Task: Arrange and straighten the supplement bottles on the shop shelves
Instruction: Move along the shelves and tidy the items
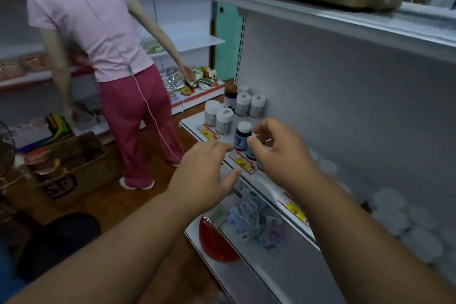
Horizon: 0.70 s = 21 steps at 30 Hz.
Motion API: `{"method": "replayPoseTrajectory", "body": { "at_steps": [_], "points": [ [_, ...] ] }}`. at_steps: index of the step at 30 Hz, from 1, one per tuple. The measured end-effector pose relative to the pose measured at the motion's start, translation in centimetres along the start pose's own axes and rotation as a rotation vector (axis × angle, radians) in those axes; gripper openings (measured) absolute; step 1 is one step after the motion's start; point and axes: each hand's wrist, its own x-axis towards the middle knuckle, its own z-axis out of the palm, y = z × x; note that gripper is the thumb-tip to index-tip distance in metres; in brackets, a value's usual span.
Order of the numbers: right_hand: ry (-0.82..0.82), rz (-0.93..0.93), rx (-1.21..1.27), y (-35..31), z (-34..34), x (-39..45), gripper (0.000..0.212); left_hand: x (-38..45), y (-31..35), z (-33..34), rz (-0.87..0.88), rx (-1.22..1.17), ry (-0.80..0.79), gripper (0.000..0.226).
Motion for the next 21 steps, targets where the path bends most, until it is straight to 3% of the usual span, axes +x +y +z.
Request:
{"method": "replayPoseTrajectory", "body": {
  "at_steps": [8,15,18,21],
  "points": [
    [-0.035,0.066,-0.086,2.6,4.6,14.4,0.006,9.4,-8.0,0.2,-0.034,-0.005,-0.026,0.053],
    [-0.187,0.164,-0.450,6.5,9.5,25.5,0.039,16.3,-15.3,2.0,0.108,-0.093,-0.037,0.046],
    [-0.329,0.232,-0.571,7.6,11.7,28.0,0.032,20.2,-18.8,2.9,0.171,-0.069,-0.138,0.050],
    [-0.372,0.285,-0.715,8.6,12.8,29.2,0.016,23.6,-21.5,3.5,0.306,-0.076,-0.200,0.050]
  ]
}}
